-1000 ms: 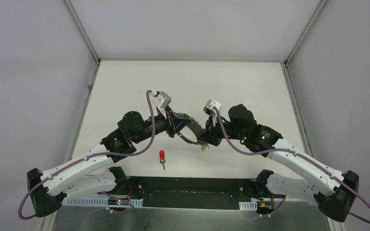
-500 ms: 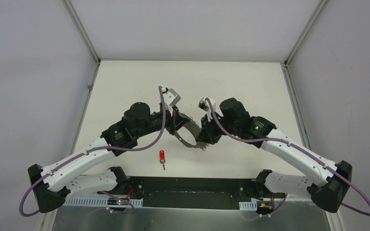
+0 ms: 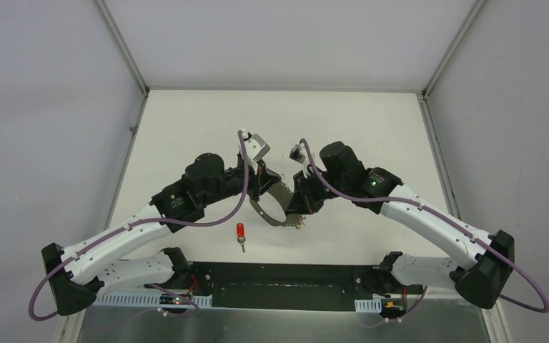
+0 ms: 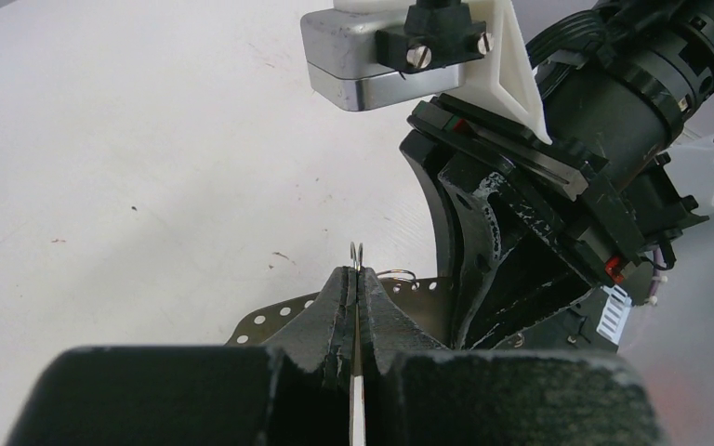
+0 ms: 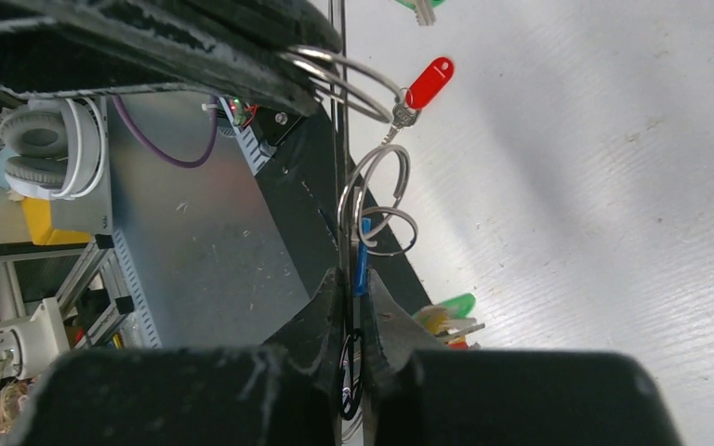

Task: Put the keys on the keyring
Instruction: Adjust the keyring at the center of the board.

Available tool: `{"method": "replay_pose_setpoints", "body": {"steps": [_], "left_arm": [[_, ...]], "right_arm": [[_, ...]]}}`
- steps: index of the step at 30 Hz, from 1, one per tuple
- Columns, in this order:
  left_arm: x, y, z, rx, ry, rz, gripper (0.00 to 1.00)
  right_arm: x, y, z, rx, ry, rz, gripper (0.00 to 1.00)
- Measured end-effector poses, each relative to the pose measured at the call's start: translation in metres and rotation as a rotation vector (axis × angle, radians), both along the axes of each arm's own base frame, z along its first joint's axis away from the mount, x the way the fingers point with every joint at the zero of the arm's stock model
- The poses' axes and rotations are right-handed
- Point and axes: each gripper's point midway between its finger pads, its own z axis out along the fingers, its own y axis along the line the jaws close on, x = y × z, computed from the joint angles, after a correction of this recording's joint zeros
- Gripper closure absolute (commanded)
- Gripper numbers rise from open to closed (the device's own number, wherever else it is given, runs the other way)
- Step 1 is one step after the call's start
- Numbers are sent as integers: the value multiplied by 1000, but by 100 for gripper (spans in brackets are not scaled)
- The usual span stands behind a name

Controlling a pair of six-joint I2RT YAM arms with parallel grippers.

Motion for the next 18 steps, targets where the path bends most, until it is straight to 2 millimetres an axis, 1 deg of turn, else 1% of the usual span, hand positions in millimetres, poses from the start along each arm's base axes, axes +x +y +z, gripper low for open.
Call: {"method": "replay_pose_setpoints", "body": {"steps": [4,13,18], "left_arm": [[0,-2,-1,-3,-9,-1,100],[1,-3,-11,6,-40,11,100],[0,1,-9,3,-76,13,100]], "right_arm": [[-3,1,2,8,29,-1,100],[-5,2,-2,4,102,-13,100],[-5,2,2,25,131,-9,100]]}}
